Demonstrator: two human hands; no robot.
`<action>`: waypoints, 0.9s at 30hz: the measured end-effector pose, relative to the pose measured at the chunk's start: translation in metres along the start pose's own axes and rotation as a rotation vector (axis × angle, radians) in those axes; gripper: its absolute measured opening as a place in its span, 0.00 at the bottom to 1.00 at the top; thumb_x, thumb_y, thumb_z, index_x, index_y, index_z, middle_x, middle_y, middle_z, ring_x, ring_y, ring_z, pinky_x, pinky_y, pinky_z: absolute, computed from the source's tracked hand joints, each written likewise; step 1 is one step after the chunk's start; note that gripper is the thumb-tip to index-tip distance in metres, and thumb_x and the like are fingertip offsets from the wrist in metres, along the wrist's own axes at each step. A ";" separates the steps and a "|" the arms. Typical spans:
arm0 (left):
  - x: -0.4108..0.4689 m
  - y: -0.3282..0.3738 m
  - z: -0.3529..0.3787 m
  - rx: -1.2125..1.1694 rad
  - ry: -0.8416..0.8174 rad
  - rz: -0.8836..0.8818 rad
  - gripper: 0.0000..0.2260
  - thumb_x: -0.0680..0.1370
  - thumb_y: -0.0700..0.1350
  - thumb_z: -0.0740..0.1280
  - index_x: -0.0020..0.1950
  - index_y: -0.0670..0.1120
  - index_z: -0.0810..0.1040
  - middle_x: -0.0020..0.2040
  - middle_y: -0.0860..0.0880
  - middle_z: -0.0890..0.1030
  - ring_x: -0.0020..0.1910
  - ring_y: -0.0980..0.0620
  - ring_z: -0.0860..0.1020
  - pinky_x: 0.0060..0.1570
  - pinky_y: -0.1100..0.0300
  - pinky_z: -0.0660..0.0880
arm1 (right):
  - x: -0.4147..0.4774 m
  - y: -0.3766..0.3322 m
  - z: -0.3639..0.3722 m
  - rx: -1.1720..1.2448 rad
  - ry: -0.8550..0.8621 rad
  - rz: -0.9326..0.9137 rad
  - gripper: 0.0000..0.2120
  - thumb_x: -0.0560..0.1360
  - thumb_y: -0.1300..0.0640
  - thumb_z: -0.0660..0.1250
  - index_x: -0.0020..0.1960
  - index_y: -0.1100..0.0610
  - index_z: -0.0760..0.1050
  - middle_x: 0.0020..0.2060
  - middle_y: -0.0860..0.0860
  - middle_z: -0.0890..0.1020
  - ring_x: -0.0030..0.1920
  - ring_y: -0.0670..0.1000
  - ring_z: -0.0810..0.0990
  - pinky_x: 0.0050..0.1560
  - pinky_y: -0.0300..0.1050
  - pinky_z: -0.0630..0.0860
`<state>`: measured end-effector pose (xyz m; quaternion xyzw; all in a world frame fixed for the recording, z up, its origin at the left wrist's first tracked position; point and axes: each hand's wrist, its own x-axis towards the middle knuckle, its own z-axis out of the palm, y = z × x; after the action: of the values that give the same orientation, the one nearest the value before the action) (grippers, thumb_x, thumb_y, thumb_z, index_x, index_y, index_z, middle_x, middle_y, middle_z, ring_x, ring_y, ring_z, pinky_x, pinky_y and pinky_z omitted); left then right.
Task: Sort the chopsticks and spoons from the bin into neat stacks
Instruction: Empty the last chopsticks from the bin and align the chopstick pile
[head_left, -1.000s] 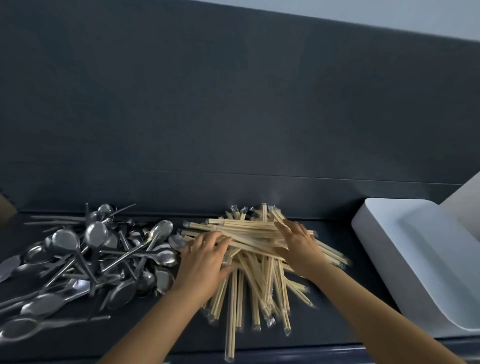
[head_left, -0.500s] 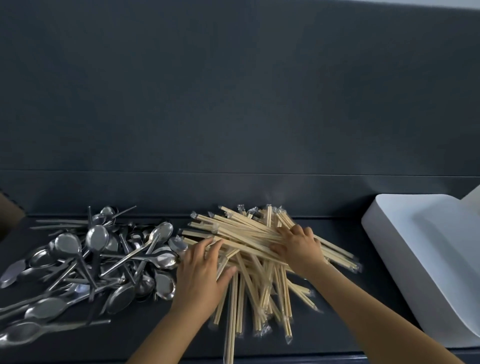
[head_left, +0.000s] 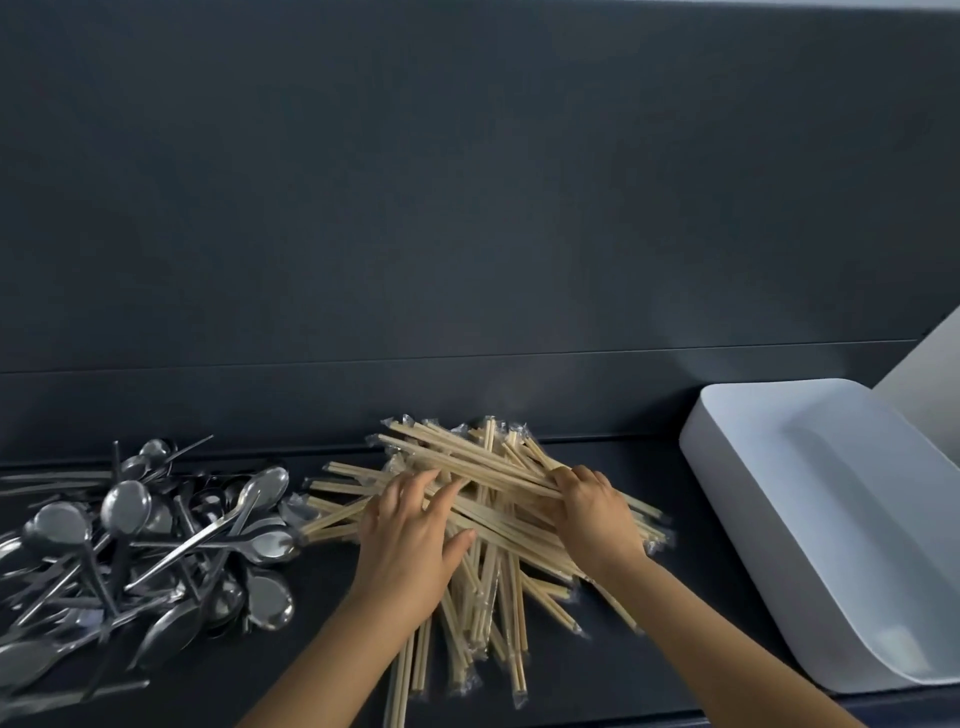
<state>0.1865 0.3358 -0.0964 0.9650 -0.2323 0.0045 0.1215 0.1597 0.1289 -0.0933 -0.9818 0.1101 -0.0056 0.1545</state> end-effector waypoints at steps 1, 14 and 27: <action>0.002 0.001 0.003 0.003 -0.020 -0.004 0.27 0.76 0.62 0.55 0.73 0.54 0.64 0.73 0.52 0.63 0.73 0.48 0.59 0.71 0.48 0.57 | -0.002 0.001 -0.001 0.022 0.003 -0.009 0.16 0.79 0.51 0.59 0.65 0.53 0.70 0.58 0.51 0.75 0.61 0.53 0.71 0.59 0.46 0.69; 0.021 0.004 0.015 0.046 -0.170 0.010 0.31 0.75 0.64 0.47 0.76 0.55 0.54 0.77 0.50 0.52 0.77 0.47 0.48 0.74 0.47 0.47 | -0.002 0.043 -0.027 0.420 -0.125 0.071 0.40 0.69 0.32 0.59 0.74 0.55 0.61 0.71 0.54 0.66 0.71 0.54 0.64 0.69 0.49 0.64; 0.024 0.003 0.016 0.089 -0.184 0.071 0.33 0.73 0.65 0.40 0.77 0.56 0.50 0.78 0.52 0.46 0.76 0.48 0.41 0.68 0.53 0.37 | 0.012 0.023 0.002 0.195 -0.451 0.208 0.54 0.62 0.22 0.55 0.77 0.52 0.45 0.74 0.57 0.57 0.74 0.61 0.55 0.72 0.58 0.56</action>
<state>0.2060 0.3184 -0.1098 0.9569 -0.2763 -0.0694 0.0565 0.1660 0.1053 -0.1027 -0.9223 0.1719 0.2185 0.2685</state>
